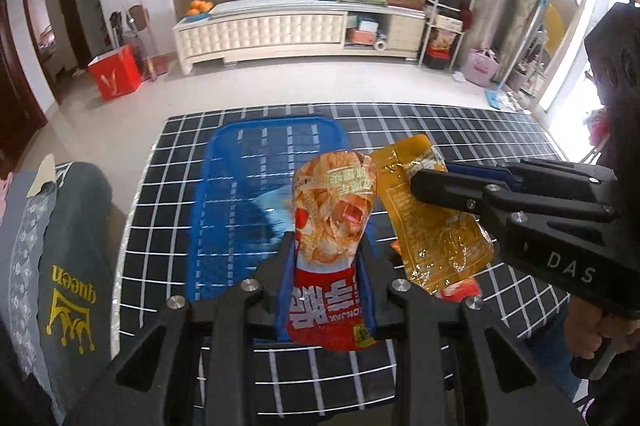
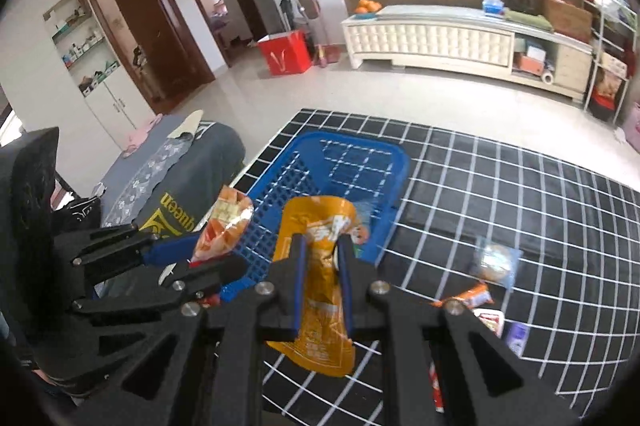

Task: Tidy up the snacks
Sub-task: 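Open the left gripper to drop the red pouch into the basket while the right holds its pouch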

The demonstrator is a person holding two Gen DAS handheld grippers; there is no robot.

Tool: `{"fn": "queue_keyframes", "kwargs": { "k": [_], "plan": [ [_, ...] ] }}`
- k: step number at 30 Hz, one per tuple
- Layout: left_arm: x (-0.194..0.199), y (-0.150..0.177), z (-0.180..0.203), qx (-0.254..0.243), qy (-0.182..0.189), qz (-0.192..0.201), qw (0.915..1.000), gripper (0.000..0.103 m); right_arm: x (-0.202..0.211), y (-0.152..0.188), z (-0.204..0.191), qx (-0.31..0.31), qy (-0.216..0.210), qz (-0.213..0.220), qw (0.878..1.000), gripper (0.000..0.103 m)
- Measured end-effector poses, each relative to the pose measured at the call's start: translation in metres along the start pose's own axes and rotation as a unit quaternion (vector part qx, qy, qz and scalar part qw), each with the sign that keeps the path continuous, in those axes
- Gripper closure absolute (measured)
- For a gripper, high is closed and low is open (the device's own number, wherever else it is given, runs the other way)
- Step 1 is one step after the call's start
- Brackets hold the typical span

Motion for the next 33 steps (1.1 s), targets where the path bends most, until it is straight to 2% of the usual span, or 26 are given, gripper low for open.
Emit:
{"fn": "queue_keyframes", "kwargs": {
  "k": [8, 15, 17, 18, 19, 23, 28, 33],
  "plan": [
    [-0.036, -0.001, -0.038, 0.014, -0.011, -0.028, 0.9995, 0.077, -0.042, -0.004, -0.007, 0.000, 0.007, -0.027, 1.000, 0.084],
    [-0.077, -0.005, -0.058, 0.027, -0.010, -0.049, 0.9984, 0.076, -0.051, -0.001, 0.004, 0.006, 0.032, -0.035, 0.999, 0.084],
    [-0.086, -0.008, -0.061, 0.033, 0.000, -0.056, 0.9979, 0.071, -0.051, -0.002, 0.008, 0.003, 0.037, -0.035, 0.999, 0.084],
    [-0.092, -0.010, -0.062, 0.033, 0.000, -0.059, 0.9977, 0.062, -0.050, -0.002, 0.009, 0.003, 0.040, -0.035, 0.999, 0.084],
    [-0.094, -0.011, -0.063, 0.032, -0.004, -0.058, 0.9978, 0.056, -0.049, -0.003, 0.011, 0.004, 0.044, -0.035, 0.998, 0.084],
    [-0.091, -0.014, -0.069, 0.030, -0.023, -0.042, 0.9984, 0.042, -0.047, -0.004, 0.013, 0.004, 0.052, -0.033, 0.998, 0.084],
    [-0.078, -0.012, -0.084, 0.063, -0.009, -0.034, 0.9974, 0.041, -0.046, -0.006, 0.011, -0.005, 0.045, -0.034, 0.998, 0.084],
    [-0.061, -0.005, -0.098, 0.081, -0.011, -0.028, 0.9962, 0.041, -0.045, -0.009, -0.005, 0.005, 0.038, -0.032, 0.999, 0.084]
  ]
}}
Point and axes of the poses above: each gripper's, at about its wrist camera, not at the fingertips, and x roughly against the way its jaws point, z to its right, y to its underside, the point moved 3 cm from there along -x, roughly the way its jaws point, and after that the axes turned 1 degree about -x, right-handed, at the moved point
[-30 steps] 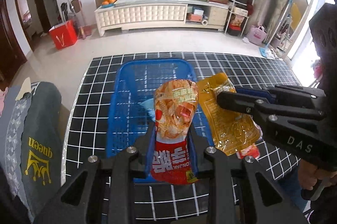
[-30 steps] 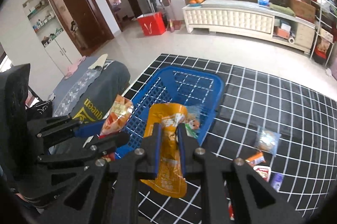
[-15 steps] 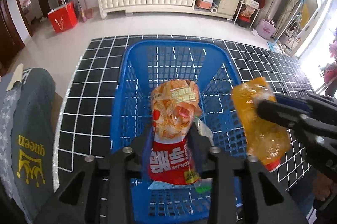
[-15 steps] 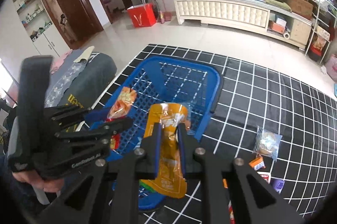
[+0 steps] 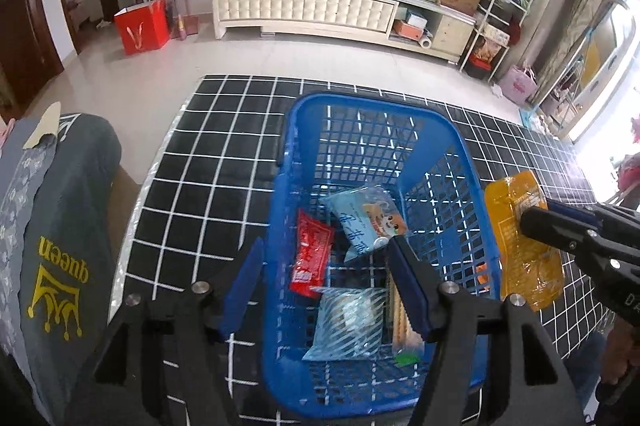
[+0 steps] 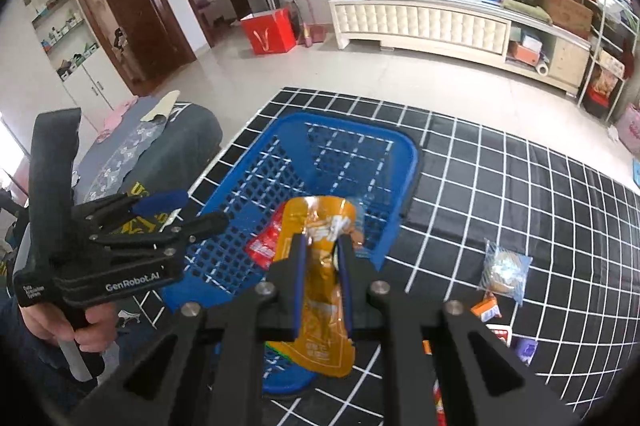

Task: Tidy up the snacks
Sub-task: 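Lower the yellow pouch into the basket and open the right gripper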

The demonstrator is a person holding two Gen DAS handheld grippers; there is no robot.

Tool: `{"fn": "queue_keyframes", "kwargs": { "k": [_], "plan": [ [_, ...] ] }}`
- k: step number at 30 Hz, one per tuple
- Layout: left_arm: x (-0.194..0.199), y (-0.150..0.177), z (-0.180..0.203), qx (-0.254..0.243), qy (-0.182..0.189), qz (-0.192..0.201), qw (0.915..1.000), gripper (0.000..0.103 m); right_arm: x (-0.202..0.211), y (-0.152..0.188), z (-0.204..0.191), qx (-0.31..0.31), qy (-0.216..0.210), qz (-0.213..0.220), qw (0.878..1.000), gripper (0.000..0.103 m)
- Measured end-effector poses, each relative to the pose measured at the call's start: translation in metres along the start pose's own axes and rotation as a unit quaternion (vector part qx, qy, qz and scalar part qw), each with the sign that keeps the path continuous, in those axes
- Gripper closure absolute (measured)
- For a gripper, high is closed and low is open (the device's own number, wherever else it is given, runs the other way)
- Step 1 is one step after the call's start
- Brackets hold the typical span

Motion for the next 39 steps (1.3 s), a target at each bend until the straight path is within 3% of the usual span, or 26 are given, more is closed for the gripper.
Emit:
{"fn": "queue_keyframes", "kwargs": {
  "k": [14, 32, 35, 36, 37, 39],
  "plan": [
    [0.029, 0.011, -0.036, -0.004, -0.023, 0.013, 0.9996, 0.041, -0.037, -0.018, -0.042, 0.014, -0.019, -0.020, 1.000, 0.084],
    [0.011, 0.017, -0.064, -0.003, -0.019, 0.002, 0.9998, 0.041, -0.110, -0.020, -0.058, 0.009, 0.000, -0.076, 0.997, 0.084],
    [0.010, 0.018, -0.068, 0.003, -0.020, 0.000, 0.9998, 0.041, -0.118, -0.022, -0.062, 0.023, 0.014, -0.085, 0.996, 0.074],
    [0.010, 0.018, -0.068, 0.005, -0.020, -0.001, 0.9998, 0.041, -0.120, -0.023, -0.062, 0.024, 0.018, -0.087, 0.996, 0.059],
    [0.009, 0.018, -0.069, 0.007, -0.020, -0.001, 0.9998, 0.041, -0.122, -0.023, -0.063, 0.024, 0.015, -0.090, 0.996, 0.035],
    [0.011, 0.018, -0.067, 0.007, -0.022, -0.002, 0.9997, 0.041, -0.117, -0.022, -0.060, 0.019, 0.008, -0.078, 0.997, 0.016]
  ]
}}
Point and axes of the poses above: each gripper's, at about its wrist camera, not at the fingertips, and x roughly against the way its jaws point, z to its right, y to its underside, the point moved 3 cm from there along -x, roughly the way its jaws point, and after that the axes turned 1 degree about -x, right-handed, at the moved point
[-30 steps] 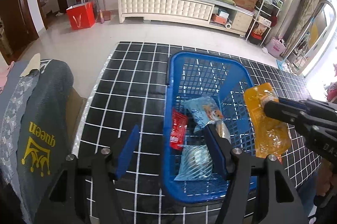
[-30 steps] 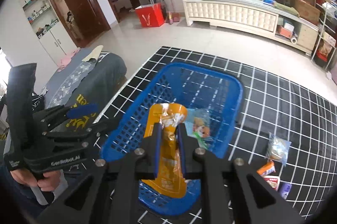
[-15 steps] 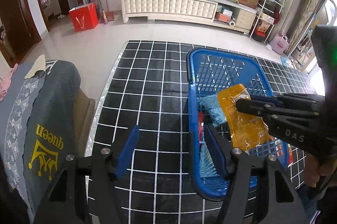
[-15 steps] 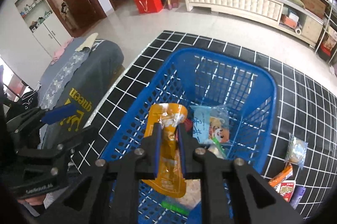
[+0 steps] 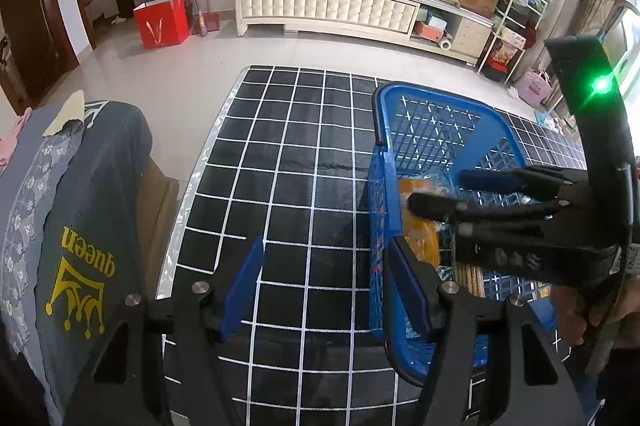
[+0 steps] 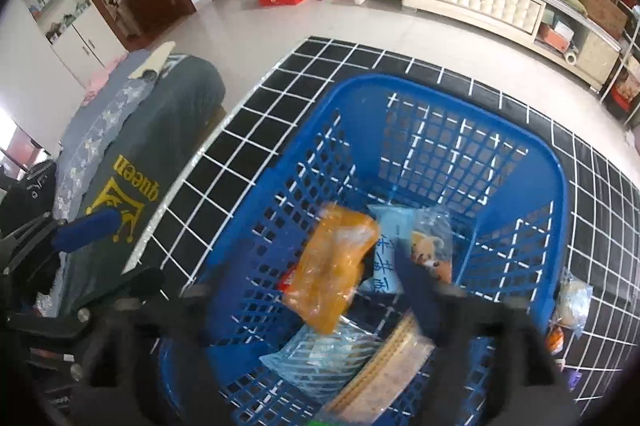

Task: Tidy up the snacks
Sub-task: 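Lower the yellow pouch into the basket and open the right gripper, then move both grippers back over the remaining snacks on the mat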

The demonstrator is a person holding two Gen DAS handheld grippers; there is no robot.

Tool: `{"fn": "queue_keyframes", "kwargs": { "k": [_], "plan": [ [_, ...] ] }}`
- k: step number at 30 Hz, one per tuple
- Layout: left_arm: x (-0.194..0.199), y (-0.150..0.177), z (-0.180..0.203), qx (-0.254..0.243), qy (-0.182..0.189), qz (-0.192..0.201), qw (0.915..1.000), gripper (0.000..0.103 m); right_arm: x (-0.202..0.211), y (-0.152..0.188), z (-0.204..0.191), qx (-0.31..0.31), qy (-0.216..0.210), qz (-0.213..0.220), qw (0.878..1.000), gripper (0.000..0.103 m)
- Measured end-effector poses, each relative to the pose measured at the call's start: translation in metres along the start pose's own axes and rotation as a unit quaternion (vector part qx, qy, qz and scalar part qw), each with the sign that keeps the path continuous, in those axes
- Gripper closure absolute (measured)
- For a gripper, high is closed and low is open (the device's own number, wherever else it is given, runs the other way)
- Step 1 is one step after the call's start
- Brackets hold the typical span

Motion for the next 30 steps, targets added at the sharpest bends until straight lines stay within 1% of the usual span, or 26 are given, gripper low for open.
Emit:
{"fn": "queue_keyframes", "kwargs": {
  "k": [2, 5, 9, 13, 14, 16, 20, 24, 27, 30],
  "plan": [
    [0.003, 0.000, 0.003, -0.002, -0.001, 0.001, 1.0000, 0.041, 0.008, 0.002, 0.003, 0.000, -0.005, 0.011, 1.000, 0.016],
    [0.009, 0.000, 0.010, -0.008, -0.001, 0.003, 1.0000, 0.041, 0.022, 0.006, 0.011, -0.008, -0.012, 0.014, 1.000, 0.016],
    [0.019, -0.003, 0.026, -0.013, 0.006, 0.010, 0.9998, 0.041, 0.050, 0.014, 0.027, -0.020, -0.003, 0.027, 0.999, 0.016],
    [0.029, -0.006, 0.050, -0.031, 0.010, 0.016, 0.9994, 0.041, 0.079, 0.022, 0.045, -0.031, 0.005, 0.043, 0.999, 0.015],
    [0.032, -0.007, 0.057, -0.036, 0.011, 0.018, 0.9991, 0.040, 0.089, 0.026, 0.052, -0.035, 0.007, 0.050, 0.998, 0.015],
    [0.037, -0.009, 0.073, -0.046, 0.016, 0.024, 0.9985, 0.035, 0.101, 0.030, 0.062, -0.040, 0.013, 0.053, 0.998, 0.015],
    [0.045, -0.012, 0.108, -0.061, 0.034, 0.039, 0.9968, 0.035, 0.129, 0.042, 0.088, -0.052, 0.033, 0.072, 0.996, 0.015],
    [0.042, -0.015, 0.143, -0.077, 0.054, 0.034, 0.9950, 0.034, 0.149, 0.055, 0.114, -0.068, 0.047, 0.080, 0.993, 0.015],
    [0.039, -0.014, 0.171, -0.090, 0.074, 0.031, 0.9926, 0.034, 0.164, 0.068, 0.137, -0.078, 0.071, 0.084, 0.991, 0.015],
    [0.035, -0.009, 0.198, -0.107, 0.090, 0.026, 0.9899, 0.034, 0.174, 0.081, 0.158, -0.094, 0.084, 0.084, 0.988, 0.015]
  ]
}}
Point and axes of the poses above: each gripper's, at about its wrist camera, not at the fingertips, and x roughly against the way its jaws point, z to its right, y to its underside, the point moved 3 cm from there along -x, roughly the way its jaws point, and after that the axes turned 1 degree about -x, right-handed, at the moved point
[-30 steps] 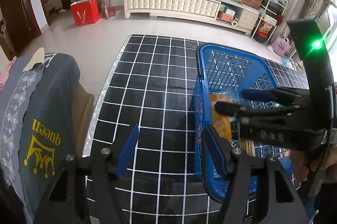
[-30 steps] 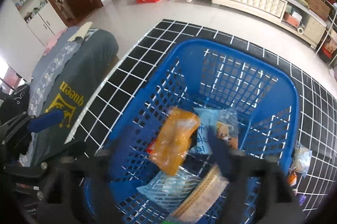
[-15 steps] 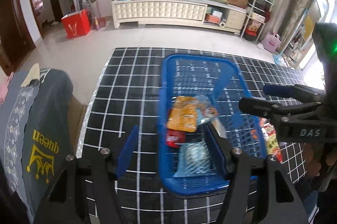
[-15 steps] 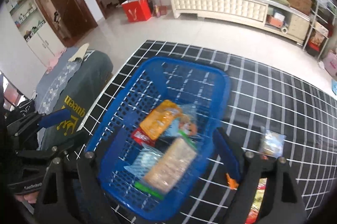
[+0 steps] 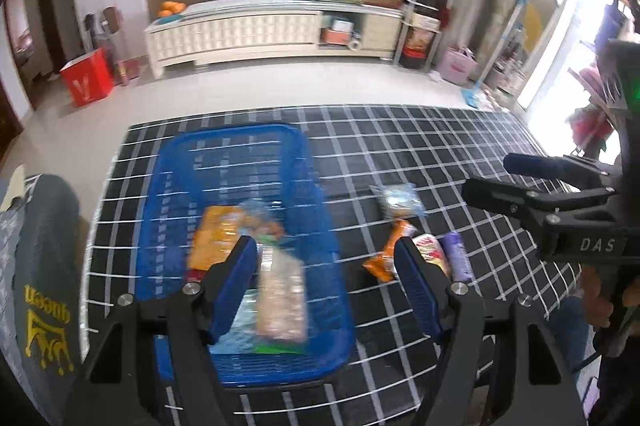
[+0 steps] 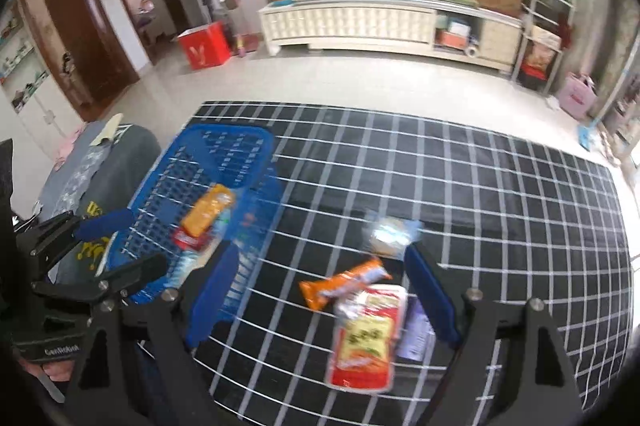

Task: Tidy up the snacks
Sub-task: 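Move both grippers back over the remaining snacks on the mat, then grasp the red Su Niu Du bag with the left gripper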

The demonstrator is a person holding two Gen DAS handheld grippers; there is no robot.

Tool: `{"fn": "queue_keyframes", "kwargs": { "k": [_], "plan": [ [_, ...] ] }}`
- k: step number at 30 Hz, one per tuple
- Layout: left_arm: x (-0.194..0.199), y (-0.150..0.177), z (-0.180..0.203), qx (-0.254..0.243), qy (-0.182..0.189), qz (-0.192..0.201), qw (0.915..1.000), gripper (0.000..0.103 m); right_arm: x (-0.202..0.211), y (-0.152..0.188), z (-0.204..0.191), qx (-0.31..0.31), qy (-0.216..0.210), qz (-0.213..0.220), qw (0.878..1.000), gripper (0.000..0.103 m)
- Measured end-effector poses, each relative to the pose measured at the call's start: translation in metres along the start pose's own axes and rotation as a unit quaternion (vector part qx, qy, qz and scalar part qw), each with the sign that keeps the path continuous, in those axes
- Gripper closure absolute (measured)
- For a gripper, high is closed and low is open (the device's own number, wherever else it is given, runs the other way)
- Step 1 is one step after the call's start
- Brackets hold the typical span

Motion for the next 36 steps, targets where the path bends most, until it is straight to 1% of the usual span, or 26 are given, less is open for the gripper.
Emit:
{"fn": "queue_keyframes", "kwargs": {
  "k": [5, 10, 12, 15, 17, 20, 25, 29, 36],
  "plan": [
    [-0.020, 0.005, 0.049, -0.026, 0.025, -0.018, 0.9992, 0.034, 0.003, 0.017, 0.041, -0.021, 0.018, -0.008, 1.000, 0.015],
    [-0.046, 0.016, 0.097, -0.067, 0.032, -0.043, 0.9963, 0.034, -0.007, 0.040, 0.072, -0.045, 0.024, -0.029, 0.998, 0.015],
    [-0.057, 0.021, 0.111, -0.071, 0.035, -0.057, 0.9953, 0.034, -0.011, 0.048, 0.083, -0.050, 0.027, -0.035, 0.998, 0.015],
    [-0.074, 0.028, 0.120, -0.064, 0.032, -0.080, 0.9942, 0.034, -0.017, 0.063, 0.099, -0.060, 0.029, -0.043, 0.997, 0.015],
    [-0.087, 0.035, 0.126, -0.057, 0.036, -0.095, 0.9932, 0.034, -0.020, 0.073, 0.111, -0.073, 0.030, -0.049, 0.996, 0.015],
    [-0.105, 0.044, 0.134, -0.048, 0.029, -0.114, 0.9919, 0.034, -0.026, 0.087, 0.126, -0.089, 0.034, -0.058, 0.994, 0.015],
    [-0.142, 0.063, 0.139, -0.012, 0.035, -0.161, 0.9862, 0.034, -0.035, 0.105, 0.144, -0.102, 0.034, -0.076, 0.991, 0.015],
    [-0.167, 0.074, 0.140, -0.004, 0.013, -0.186, 0.9825, 0.034, -0.040, 0.113, 0.156, -0.115, 0.032, -0.080, 0.990, 0.015],
    [-0.204, 0.085, 0.140, 0.007, -0.006, -0.213, 0.9769, 0.034, -0.049, 0.121, 0.166, -0.127, 0.026, -0.088, 0.988, 0.015]
  ]
}}
Point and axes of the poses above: each gripper's, at about its wrist camera, not at the fingertips, and x roughly against the way its jaws point, z to its right, y to its underside, the point moved 3 cm from there along -x, roughly the way its jaws point, and after that the axes turned 1 degree about -x, right-handed, at the moved point
